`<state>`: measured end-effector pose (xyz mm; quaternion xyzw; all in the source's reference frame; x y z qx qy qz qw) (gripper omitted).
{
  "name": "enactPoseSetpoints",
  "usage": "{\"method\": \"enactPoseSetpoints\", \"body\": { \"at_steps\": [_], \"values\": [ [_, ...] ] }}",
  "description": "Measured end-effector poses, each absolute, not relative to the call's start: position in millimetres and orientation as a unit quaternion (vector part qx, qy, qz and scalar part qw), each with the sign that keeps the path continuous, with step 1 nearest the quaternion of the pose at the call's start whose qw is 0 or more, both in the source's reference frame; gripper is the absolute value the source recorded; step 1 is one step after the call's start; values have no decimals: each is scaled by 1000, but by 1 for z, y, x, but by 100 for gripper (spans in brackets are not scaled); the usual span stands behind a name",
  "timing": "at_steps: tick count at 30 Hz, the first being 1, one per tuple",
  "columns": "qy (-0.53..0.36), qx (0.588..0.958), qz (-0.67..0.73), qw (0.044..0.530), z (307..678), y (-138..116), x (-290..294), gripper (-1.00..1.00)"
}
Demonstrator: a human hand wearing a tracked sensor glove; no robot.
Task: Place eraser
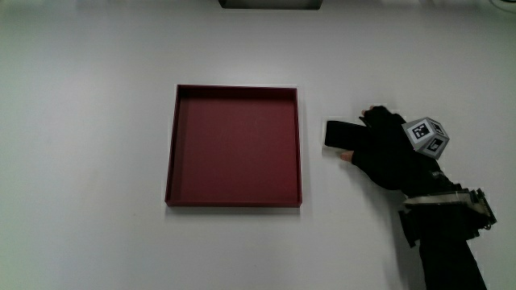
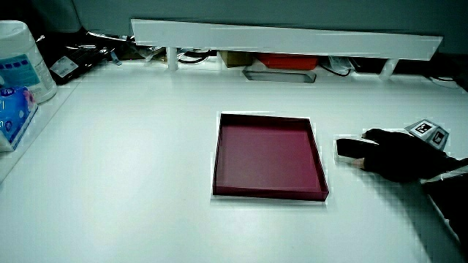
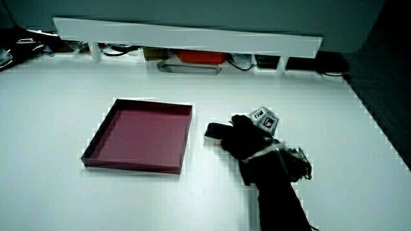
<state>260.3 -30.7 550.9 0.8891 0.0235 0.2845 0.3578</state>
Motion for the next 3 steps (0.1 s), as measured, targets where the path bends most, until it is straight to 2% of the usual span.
{"method": "enactPoseSetpoints", "body": {
  "at_steps": [3],
  "values": [
    [12,897,288,335,534,-27,260,-75]
  ]
}}
